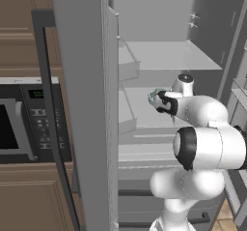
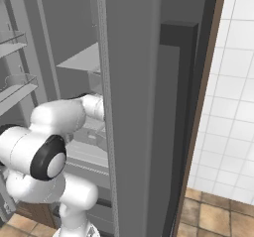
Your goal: Place two dumplings into each of the tupperware containers and then place the containers in the fridge.
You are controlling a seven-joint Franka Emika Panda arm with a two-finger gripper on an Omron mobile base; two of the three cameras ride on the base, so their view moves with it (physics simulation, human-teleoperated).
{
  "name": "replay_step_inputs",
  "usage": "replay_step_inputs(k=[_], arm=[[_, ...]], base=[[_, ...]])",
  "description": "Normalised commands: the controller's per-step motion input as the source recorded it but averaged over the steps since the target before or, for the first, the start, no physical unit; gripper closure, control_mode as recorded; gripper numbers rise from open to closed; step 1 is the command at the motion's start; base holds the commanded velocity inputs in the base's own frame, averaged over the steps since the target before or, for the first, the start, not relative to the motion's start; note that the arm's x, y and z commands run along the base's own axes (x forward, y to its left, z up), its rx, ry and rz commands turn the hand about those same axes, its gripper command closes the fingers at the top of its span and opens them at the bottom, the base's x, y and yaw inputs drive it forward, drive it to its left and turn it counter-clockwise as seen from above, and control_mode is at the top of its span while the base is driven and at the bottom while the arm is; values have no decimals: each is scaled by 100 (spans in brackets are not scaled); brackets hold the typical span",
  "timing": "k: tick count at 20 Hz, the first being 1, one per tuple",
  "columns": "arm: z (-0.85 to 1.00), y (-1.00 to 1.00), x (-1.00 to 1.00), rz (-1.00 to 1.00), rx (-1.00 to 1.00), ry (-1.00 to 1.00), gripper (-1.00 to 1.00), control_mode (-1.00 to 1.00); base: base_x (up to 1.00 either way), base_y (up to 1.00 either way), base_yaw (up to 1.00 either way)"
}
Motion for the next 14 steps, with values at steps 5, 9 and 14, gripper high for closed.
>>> replay_step_inputs(k=[5, 9, 14], arm=[[-32, -20, 74, 0, 0, 3, 100, -100], [-44, -42, 58, -2, 2, 0, 100, -100], [-30, -31, 60, -2, 1, 0, 100, -100]], base=[[0, 0, 0], [0, 0, 0], [0, 0, 0]])
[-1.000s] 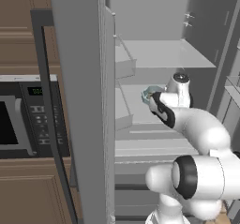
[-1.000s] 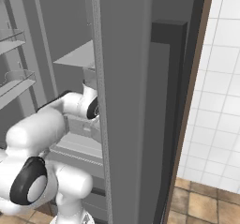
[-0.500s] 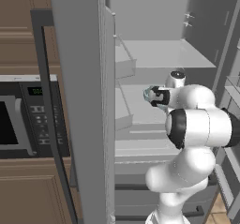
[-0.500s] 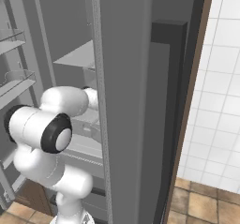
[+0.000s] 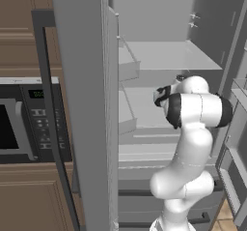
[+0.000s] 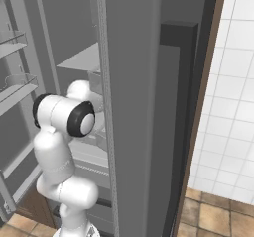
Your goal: Place two dumplings into each of the tupperware containers and then place the containers in the fridge.
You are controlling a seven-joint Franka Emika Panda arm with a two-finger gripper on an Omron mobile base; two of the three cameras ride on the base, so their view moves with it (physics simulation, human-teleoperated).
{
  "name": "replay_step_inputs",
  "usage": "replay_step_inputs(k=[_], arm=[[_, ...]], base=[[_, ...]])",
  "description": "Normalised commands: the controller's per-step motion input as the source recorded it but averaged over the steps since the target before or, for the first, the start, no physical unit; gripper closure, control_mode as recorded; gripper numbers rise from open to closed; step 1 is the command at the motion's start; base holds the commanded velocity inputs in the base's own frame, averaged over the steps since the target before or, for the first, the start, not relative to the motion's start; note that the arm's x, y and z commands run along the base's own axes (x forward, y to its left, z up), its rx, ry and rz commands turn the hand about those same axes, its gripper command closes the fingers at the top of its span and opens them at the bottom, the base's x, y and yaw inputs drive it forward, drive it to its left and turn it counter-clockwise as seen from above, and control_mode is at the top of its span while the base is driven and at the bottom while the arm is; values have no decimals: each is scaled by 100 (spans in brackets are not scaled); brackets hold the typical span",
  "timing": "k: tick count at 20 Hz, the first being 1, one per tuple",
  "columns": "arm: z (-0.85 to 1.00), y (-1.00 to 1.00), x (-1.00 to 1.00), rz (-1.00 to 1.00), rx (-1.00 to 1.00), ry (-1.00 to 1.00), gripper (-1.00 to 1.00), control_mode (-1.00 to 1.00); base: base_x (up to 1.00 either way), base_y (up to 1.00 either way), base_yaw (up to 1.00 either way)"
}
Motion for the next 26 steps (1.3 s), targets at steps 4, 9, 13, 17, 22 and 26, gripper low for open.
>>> replay_step_inputs(k=[4, 9, 13, 17, 22, 26], arm=[[-25, -36, 68, -4, 3, 0, 100, -100], [-29, -35, 62, -3, 3, 0, 100, -100], [-14, 0, 11, 0, 0, -12, -100, -100], [-25, 1, -76, 0, 2, -66, -100, -100], [-27, 2, -48, 0, 3, -58, -100, -100], [-1, 4, -9, 0, 2, -44, -100, -100]], base=[[0, 0, 0], [0, 0, 0], [0, 0, 0], [0, 0, 0], [0, 0, 0], [0, 0, 0]])
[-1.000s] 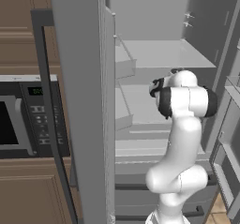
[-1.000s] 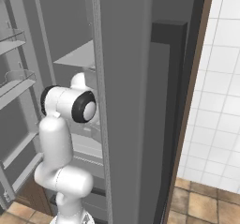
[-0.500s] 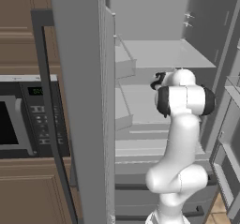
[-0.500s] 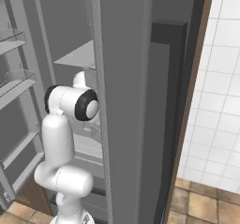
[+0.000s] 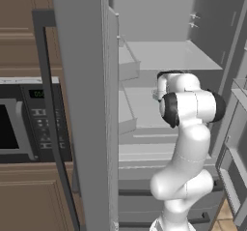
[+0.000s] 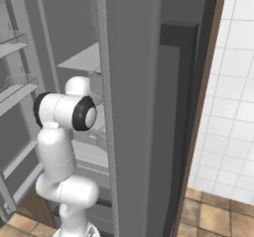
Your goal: Place two dumplings into each of the tupperware containers and then place the containers in the fridge.
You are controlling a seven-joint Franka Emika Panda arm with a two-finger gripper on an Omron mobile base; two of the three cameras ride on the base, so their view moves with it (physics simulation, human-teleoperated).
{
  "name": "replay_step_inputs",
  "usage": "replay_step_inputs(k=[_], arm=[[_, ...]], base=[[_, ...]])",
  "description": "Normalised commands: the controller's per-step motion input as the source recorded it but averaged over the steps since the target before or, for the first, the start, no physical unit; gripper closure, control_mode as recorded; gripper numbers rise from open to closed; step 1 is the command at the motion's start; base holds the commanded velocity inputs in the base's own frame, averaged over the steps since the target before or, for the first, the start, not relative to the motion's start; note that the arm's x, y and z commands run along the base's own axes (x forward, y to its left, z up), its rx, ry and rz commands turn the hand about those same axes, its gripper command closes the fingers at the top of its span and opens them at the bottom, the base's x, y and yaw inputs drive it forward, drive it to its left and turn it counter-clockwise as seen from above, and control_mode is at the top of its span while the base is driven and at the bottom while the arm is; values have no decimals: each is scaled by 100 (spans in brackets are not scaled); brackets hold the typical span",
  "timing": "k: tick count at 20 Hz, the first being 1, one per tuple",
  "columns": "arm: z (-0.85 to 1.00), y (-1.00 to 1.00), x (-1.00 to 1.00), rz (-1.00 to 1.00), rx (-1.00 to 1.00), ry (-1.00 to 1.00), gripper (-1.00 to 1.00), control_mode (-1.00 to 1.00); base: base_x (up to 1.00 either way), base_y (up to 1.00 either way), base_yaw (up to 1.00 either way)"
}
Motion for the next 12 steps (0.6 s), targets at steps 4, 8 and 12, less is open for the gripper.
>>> replay_step_inputs(k=[4, 8, 12], arm=[[24, 0, -91, 4, 0, -44, -100, -100], [20, 0, -100, 10, -4, -23, -100, -100], [-10, 3, -97, 37, -18, 0, -100, -100]], base=[[0, 0, 0], [0, 0, 0], [0, 0, 0]])
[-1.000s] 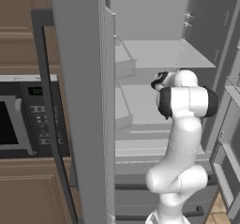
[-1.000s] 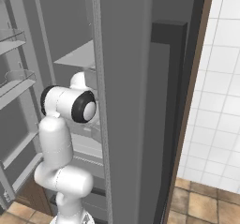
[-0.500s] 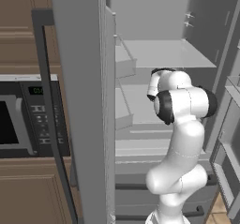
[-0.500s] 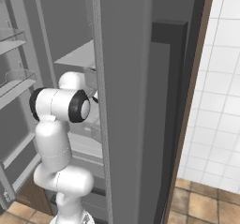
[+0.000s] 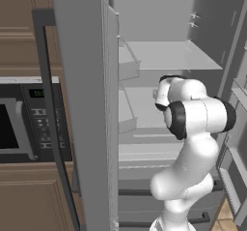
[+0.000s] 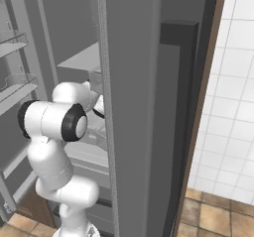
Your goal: Place two dumplings into each of the tupperware containers and then place the containers in the fridge.
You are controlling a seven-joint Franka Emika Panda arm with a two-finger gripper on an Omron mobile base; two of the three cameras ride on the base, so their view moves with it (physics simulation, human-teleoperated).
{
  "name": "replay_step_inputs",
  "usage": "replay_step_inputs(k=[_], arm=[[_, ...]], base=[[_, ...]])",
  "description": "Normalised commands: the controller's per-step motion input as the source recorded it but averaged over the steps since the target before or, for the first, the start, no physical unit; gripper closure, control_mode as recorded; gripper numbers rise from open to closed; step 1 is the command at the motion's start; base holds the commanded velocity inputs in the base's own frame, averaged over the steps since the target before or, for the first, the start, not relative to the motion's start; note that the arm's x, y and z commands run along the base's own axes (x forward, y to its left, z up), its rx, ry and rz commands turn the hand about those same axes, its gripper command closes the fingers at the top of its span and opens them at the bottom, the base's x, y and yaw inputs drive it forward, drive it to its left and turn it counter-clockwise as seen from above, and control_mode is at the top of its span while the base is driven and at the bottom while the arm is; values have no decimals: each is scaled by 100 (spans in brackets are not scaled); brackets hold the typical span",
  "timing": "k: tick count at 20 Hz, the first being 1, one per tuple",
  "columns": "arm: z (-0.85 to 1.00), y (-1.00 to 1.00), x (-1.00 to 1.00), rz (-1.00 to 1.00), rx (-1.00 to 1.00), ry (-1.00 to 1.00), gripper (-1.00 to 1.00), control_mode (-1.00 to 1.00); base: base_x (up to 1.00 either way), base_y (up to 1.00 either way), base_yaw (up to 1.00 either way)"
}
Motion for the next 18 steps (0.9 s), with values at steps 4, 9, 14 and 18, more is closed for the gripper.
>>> replay_step_inputs(k=[4, 9, 14, 18], arm=[[-50, 71, -86, 63, -73, 26, -100, -100], [7, 48, -98, 57, -52, 26, -100, -100], [40, -1, -100, 45, -11, 13, -100, -100], [95, 0, -82, 38, -8, 24, -100, -100]], base=[[0, 0, 0], [0, 0, 0], [0, 0, 0], [0, 0, 0]])
